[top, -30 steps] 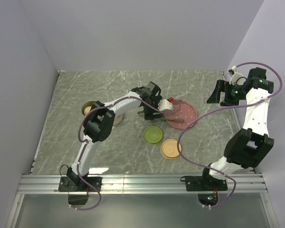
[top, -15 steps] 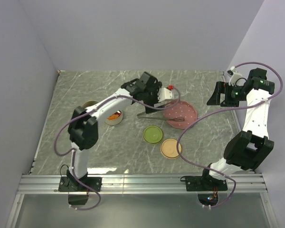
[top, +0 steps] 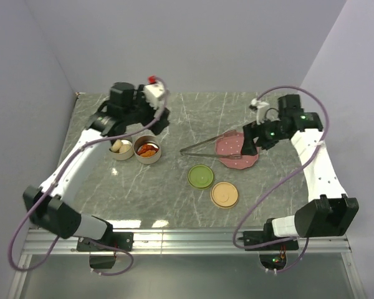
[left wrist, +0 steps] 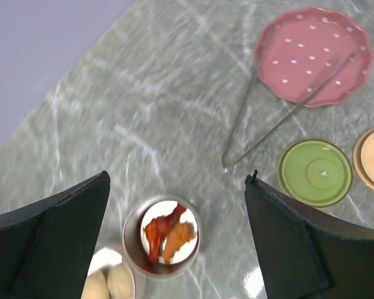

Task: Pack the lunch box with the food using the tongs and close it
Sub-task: Pick up the lid of the lunch box with the right arm

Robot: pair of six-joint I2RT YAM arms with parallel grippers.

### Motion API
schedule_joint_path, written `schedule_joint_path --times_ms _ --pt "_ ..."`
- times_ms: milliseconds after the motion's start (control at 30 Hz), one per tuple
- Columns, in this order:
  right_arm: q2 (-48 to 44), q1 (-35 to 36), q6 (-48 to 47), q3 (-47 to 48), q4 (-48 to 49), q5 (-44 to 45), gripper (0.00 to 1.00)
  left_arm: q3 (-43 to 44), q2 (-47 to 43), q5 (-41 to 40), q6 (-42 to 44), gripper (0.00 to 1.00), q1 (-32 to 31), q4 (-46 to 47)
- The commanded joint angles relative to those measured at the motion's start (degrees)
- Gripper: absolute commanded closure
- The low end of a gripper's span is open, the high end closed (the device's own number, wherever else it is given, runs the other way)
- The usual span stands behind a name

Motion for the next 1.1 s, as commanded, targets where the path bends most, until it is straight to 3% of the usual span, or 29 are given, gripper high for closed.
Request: schedule_joint_path --times_ms 0,167,333,467,700,1067 --pt "-2.5 7.4 2.6 -2.3 6.2 5.5 0.09 -4.6 -9.2 4.1 -9.2 0.05 7.2 2.5" --pt "1.4 19.6 3.1 -1.8 10.0 13.1 0.14 -10.0 -16.8 9.7 -11.2 0.09 15.3 -2.0" --pt "7.0 28.6 4.5 -1.6 11.5 17.0 0.28 -12.0 -20.4 13.3 -14.0 0.13 18.9 -7.1" --pt "9.8 32.9 7.1 -4.1 15.3 21.7 0.39 -13.7 -22.7 16.1 -16.9 0.13 22.3 -5.6" --pt "14.2 36.0 10.5 -6.4 21.2 26.2 0.53 -15.4 -23.9 19.6 -21.3 0.13 25.4 -2.8" --pt "20.4 38.2 11.9 -10.4 27.2 25.5 0.56 -17.9 -24.7 20.8 -22.7 0.12 26.7 -0.4"
